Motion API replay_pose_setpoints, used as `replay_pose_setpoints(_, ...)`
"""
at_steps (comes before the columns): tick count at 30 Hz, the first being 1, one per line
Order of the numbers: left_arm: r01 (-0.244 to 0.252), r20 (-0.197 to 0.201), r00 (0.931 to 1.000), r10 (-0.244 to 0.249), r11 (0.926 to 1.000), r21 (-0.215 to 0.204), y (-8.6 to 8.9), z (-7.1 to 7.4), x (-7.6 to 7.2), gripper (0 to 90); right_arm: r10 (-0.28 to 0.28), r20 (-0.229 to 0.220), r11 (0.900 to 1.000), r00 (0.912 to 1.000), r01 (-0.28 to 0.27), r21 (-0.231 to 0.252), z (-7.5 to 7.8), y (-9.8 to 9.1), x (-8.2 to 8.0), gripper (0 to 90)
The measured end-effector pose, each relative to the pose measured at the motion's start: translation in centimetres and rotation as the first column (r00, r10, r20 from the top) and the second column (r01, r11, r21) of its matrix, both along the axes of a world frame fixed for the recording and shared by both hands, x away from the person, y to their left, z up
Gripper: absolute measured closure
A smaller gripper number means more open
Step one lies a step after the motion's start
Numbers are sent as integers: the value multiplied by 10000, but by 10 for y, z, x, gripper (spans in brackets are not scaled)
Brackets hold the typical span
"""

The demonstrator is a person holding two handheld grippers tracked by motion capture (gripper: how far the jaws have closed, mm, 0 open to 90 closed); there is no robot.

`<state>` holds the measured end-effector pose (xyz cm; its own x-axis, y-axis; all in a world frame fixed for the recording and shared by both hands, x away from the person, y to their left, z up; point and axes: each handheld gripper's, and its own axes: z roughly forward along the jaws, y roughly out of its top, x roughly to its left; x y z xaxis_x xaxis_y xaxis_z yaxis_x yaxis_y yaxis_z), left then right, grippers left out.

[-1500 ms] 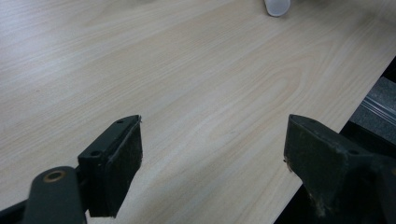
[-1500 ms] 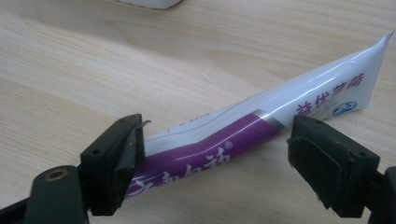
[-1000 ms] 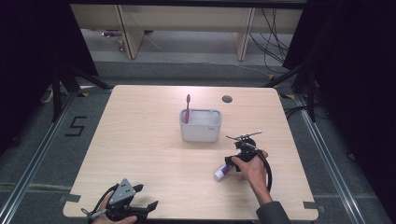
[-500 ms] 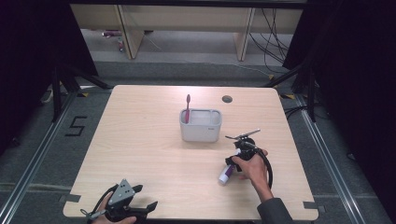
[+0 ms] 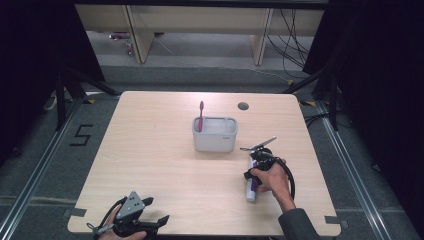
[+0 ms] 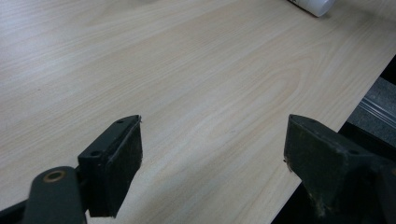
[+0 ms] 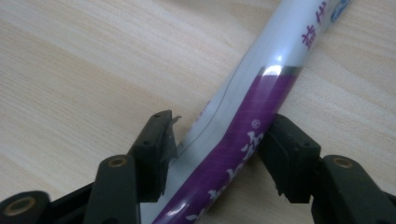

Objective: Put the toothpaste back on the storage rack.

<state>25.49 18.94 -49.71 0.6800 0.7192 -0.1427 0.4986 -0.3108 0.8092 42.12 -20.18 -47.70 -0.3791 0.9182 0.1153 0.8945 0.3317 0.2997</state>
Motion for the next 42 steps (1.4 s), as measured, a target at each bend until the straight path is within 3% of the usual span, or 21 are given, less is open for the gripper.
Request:
replay_pose_setpoints(7,16,-28,10000,-16,10000,47,-1,0,-1,191,327,-106,9994,9994,-326,128,0,-1,1,539)
replay_pose_setpoints(8,21,-34,10000,-21,10000,41,0,0,-1,191,-21,-385,10000,9993,24,88,1,2,0,551)
replay_pose_setpoints(9,-9,-38,10000,10,10000,16,0,0,-1,191,-21,-385,10000,9993,24,88,1,2,0,551)
replay_pose_setpoints(10,-51,-52,10000,51,10000,13,0,0,-1,191,431,-324,9990,9985,-426,165,0,-3,3,568)
replay_pose_setpoints(12,-19,-38,10000,19,10000,40,0,0,0,191,577,-274,9982,9980,-571,204,0,-4,4,586)
replay_pose_setpoints(16,15,-57,10000,-14,10000,29,-1,-1,-1,191,193,-678,9990,9975,-165,416,2,-6,4,627)
replay_pose_setpoints(20,67,-10,10000,-67,9998,175,1,-1,0,191,472,-413,9980,9980,-454,438,1,-11,5,646)
replay_pose_setpoints(25,-33,-62,10000,33,10000,50,1,-1,-2,191,579,-610,9973,9965,-550,476,1,-12,7,655)
replay_pose_setpoints(27,-43,-24,10000,43,10000,-23,0,-2,-2,191,403,-703,9984,9967,-374,429,2,-10,7,660)
replay_pose_setpoints(29,77,-29,10000,-76,9998,190,3,-1,-2,191,675,-672,9974,9955,-657,293,3,-11,7,677)
replay_pose_setpoints(30,-53,-32,10000,53,10000,14,2,-2,-2,191,737,-710,9971,9947,-724,216,5,-11,7,696)
replay_pose_setpoints(33,-120,-43,9999,120,9999,-5,3,-2,-3,191,853,-861,9962,9926,-834,244,8,-9,6,726)
replay_pose_setpoints(34,-79,-44,10000,79,10000,52,3,-2,-3,191,937,-981,9956,9908,-940,22,9,-8,6,727)
replay_pose_setpoints(35,-79,-44,10000,79,10000,52,3,-2,-3,191,1099,-787,9939,9908,-1106,-35,7,-9,7,729)
replay_pose_setpoints(42,-123,14,9999,123,9999,-15,3,-3,-4,192,1432,-959,9885,9850,-1471,-343,6,-3,12,735)
